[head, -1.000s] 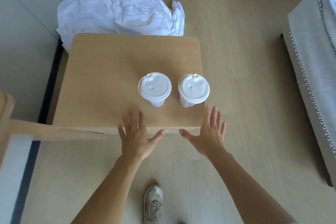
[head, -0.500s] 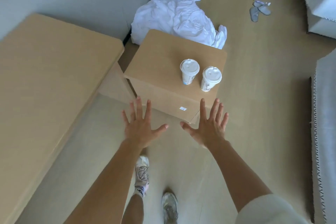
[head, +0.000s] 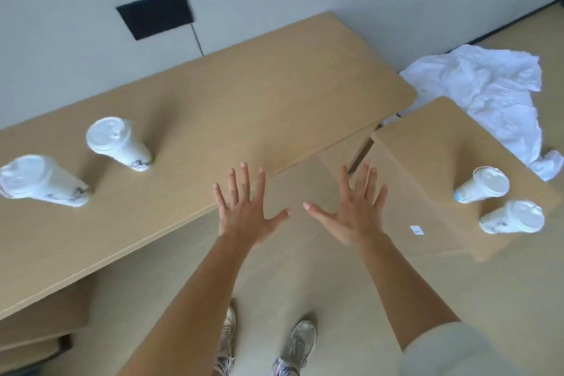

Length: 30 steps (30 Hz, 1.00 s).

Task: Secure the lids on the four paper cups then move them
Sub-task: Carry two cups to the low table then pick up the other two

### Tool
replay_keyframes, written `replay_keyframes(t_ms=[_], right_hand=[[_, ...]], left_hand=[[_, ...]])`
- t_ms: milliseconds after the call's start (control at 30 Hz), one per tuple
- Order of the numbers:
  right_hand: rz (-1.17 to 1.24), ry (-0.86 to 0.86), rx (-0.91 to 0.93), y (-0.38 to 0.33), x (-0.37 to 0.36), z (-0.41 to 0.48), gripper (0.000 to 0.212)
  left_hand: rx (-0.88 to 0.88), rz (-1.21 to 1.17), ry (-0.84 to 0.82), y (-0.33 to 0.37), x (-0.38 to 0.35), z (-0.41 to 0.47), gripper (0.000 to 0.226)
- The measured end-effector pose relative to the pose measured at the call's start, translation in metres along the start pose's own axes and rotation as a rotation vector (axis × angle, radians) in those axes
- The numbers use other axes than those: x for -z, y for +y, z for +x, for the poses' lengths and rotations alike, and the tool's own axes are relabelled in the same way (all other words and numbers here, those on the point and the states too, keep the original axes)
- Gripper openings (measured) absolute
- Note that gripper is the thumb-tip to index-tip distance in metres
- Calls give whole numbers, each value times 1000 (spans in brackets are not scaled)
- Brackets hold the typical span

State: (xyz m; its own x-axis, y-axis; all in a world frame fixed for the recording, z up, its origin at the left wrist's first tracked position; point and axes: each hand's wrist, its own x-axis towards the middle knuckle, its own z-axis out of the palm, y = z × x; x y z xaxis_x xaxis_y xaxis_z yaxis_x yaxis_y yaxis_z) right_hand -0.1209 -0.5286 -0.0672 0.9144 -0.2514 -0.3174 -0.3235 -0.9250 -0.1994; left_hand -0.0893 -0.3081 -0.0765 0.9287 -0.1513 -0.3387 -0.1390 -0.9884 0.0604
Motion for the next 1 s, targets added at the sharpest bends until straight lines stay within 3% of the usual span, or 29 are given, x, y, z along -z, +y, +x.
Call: replay_keyframes(t_ms=[367, 533, 633, 700, 867, 1000], right_hand=[[-43, -46, 414, -241, -72, -5, 129], [132, -45, 487, -324, -103, -4, 132], [404, -123, 434, -364, -112, 0, 133], [582, -143, 363, -387, -119, 7, 132], [1004, 87, 189, -438, -133, 29, 117], [1171, 208, 136, -464, -137, 44, 96]], left_hand=[[456, -144, 14, -235, -26, -73, 106], [613, -368, 93, -309, -42, -85, 124], [620, -790, 309, -346, -42, -69, 132], [639, -944, 424, -366, -35, -52, 130], [564, -1239, 616, -396, -13, -9, 107], [531, -1295, 601, -408, -5, 16, 83]])
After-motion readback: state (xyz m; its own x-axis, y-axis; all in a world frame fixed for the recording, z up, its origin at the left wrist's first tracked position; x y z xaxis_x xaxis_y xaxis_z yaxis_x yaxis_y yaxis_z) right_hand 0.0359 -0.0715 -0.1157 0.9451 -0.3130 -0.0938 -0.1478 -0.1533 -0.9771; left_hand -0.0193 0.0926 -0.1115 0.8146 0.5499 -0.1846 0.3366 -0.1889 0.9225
